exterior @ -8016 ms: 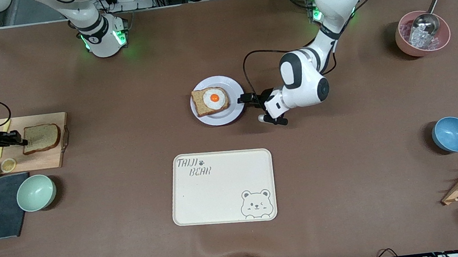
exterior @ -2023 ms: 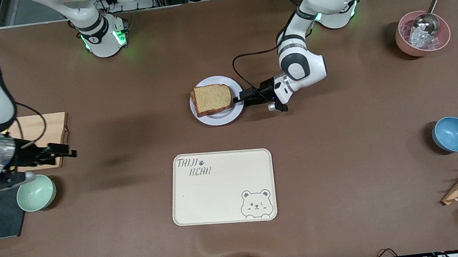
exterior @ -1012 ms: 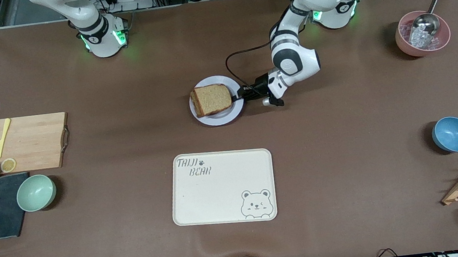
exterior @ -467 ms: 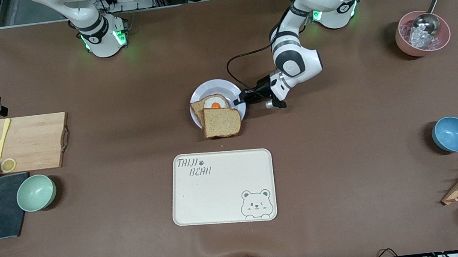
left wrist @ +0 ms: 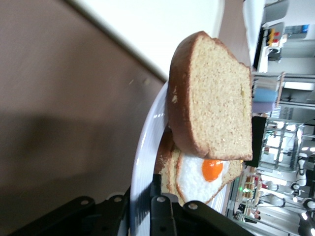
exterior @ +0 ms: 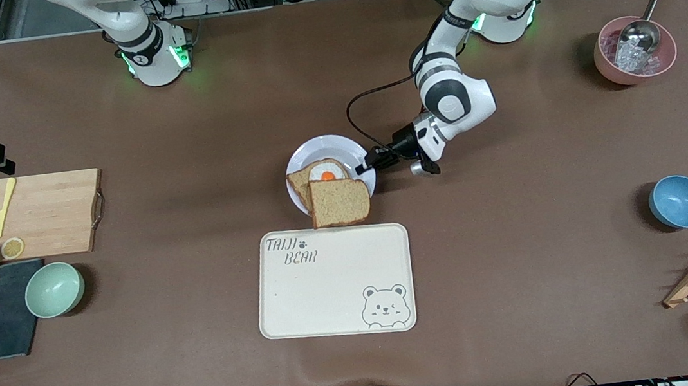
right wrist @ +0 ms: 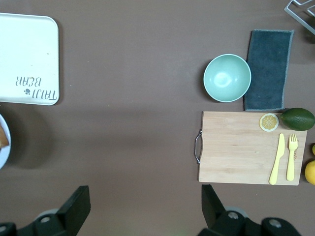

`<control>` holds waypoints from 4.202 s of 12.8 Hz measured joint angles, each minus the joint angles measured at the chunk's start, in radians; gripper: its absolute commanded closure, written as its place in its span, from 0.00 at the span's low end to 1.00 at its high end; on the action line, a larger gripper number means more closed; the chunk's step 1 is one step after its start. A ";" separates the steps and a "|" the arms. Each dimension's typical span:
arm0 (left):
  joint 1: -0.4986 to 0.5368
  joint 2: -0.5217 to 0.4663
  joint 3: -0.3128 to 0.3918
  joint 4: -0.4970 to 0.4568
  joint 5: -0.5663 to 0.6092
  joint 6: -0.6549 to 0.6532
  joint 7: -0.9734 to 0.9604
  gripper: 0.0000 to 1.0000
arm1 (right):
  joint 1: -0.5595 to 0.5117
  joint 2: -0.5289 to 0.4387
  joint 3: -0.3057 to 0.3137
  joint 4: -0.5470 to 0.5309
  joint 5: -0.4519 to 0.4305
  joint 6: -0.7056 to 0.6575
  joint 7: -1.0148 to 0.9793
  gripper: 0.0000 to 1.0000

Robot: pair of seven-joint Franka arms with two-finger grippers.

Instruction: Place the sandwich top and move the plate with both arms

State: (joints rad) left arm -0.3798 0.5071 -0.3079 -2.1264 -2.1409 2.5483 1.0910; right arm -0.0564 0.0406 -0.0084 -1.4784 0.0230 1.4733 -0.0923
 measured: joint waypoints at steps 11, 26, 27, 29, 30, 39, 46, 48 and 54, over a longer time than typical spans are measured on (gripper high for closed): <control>0.001 0.246 0.011 0.444 0.000 0.251 0.004 1.00 | 0.005 -0.003 -0.001 -0.011 0.000 0.004 0.005 0.00; -0.070 0.392 0.080 0.631 0.001 0.291 0.004 0.00 | -0.001 -0.003 -0.016 -0.016 -0.002 0.012 0.007 0.00; -0.069 0.392 0.083 0.635 0.007 0.305 0.005 0.00 | -0.001 -0.003 -0.016 -0.018 -0.002 0.012 0.007 0.00; -0.068 0.384 0.094 0.643 0.035 0.376 0.005 0.00 | -0.001 -0.003 -0.016 -0.021 -0.002 0.012 0.007 0.00; -0.070 0.377 0.094 0.646 0.041 0.417 0.006 0.00 | -0.001 -0.003 -0.016 -0.022 -0.002 0.013 0.007 0.00; -0.082 0.227 0.065 0.582 0.044 0.724 0.007 0.00 | -0.034 0.004 -0.022 -0.028 -0.004 0.018 -0.070 0.00; 0.095 0.204 0.079 0.564 0.301 0.674 0.008 0.00 | -0.034 0.005 -0.019 -0.029 -0.004 0.018 0.003 0.00; 0.106 0.204 0.078 0.554 0.350 0.668 0.009 0.00 | -0.033 0.005 -0.014 -0.029 -0.004 0.018 0.020 0.00; 0.228 0.193 0.066 0.458 0.595 0.496 0.009 0.00 | -0.033 0.003 -0.013 -0.029 -0.004 0.019 0.024 0.00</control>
State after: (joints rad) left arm -0.1516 0.6999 -0.2418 -1.6683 -1.5459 3.0438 1.0998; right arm -0.0894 0.0438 -0.0211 -1.5071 0.0191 1.4918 -0.0680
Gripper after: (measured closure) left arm 0.000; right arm 0.000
